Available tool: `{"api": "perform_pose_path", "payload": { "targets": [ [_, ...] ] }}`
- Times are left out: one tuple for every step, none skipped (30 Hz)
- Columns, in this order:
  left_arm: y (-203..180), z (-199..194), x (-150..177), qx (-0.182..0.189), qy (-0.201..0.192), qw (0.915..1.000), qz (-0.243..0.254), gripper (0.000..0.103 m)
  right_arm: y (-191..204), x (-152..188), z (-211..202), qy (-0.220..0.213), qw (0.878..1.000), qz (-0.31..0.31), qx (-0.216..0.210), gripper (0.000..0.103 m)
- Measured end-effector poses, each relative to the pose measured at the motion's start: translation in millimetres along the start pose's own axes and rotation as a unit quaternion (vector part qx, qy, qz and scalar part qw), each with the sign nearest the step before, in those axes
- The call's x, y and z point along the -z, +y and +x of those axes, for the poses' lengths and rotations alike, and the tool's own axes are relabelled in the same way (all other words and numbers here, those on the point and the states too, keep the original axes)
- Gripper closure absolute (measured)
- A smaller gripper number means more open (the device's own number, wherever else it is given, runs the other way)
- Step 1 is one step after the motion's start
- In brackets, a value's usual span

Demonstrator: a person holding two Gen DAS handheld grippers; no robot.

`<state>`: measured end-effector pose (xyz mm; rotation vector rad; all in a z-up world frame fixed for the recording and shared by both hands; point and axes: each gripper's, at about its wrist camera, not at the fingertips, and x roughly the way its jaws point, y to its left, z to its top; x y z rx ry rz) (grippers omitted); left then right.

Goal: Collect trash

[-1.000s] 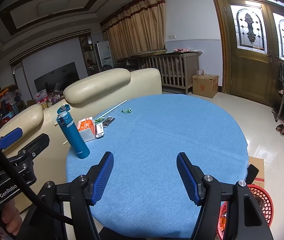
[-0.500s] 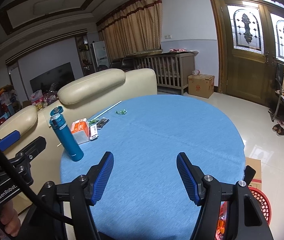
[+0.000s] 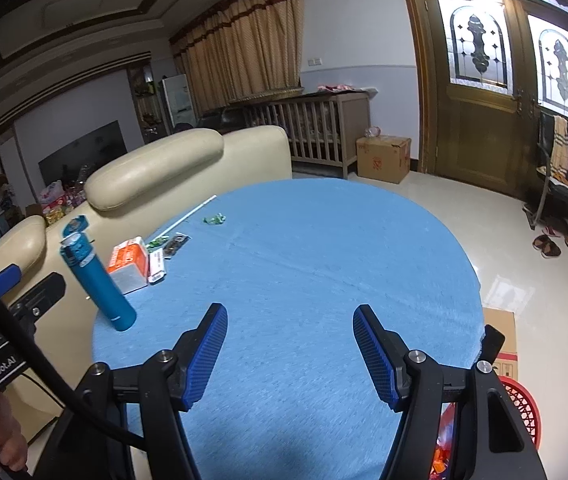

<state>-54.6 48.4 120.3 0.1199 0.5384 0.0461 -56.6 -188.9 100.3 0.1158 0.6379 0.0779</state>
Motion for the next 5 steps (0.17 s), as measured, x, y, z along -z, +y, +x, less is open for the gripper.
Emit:
{"api": "perform_pose_path", "payload": {
  "targets": [
    [-1, 7, 1, 0.001, 0.005, 1.0, 0.0, 0.017, -3, 0, 6, 0.003, 1.0, 0.001, 0.002, 0.034],
    [-2, 16, 3, 0.001, 0.012, 0.9999, -0.002, 0.017, -7, 1, 15, 0.009, 1.0, 0.002, 0.006, 0.034],
    [-3, 25, 5, 0.004, 0.02, 0.9998, -0.003, 0.017, -11, 2, 21, 0.015, 1.0, 0.003, 0.01, 0.031],
    [-5, 34, 8, 0.009, 0.03, 0.9995, -0.004, 0.017, -16, 4, 31, 0.022, 1.0, 0.004, 0.013, 0.03],
    [-8, 51, 14, 0.018, 0.046, 0.9988, -0.004, 0.017, -21, 6, 42, 0.031, 0.999, 0.004, 0.013, 0.029]
  ]
}}
